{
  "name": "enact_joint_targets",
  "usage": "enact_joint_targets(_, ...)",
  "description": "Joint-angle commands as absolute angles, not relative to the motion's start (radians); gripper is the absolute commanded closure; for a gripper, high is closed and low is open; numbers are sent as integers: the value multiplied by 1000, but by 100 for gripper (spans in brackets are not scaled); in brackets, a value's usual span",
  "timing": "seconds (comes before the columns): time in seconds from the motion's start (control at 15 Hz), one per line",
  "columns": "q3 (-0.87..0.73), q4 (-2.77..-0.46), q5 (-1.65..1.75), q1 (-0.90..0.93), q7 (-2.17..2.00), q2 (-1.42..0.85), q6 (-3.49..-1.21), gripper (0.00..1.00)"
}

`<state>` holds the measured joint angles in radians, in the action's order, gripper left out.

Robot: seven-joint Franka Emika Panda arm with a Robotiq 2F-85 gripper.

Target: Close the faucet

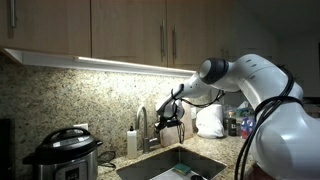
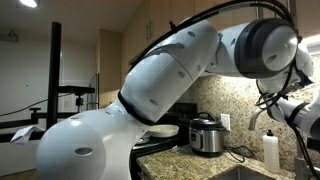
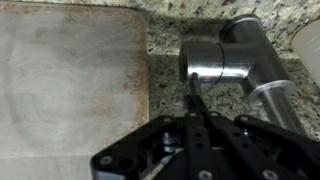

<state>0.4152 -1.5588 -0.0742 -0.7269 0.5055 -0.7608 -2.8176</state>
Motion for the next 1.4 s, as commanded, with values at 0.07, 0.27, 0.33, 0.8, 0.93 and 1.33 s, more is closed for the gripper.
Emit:
enact_joint_targets(0.07,428,-1603,-129,-732,555,-718,-2801,100)
enact_joint_targets(0.27,428,-1625,-139,-742,552,-704,-2818,100)
enact_joint_targets(0.33,430,-1632,-146,-746,553,-700,-2822,100)
enact_joint_targets(0.8,444,-1686,-200,-775,569,-673,-2858,100)
enact_joint_targets(0.93,454,-1706,-215,-791,573,-666,-2873,100)
enact_joint_targets(1.33,455,-1786,-212,-827,554,-631,-2899,100)
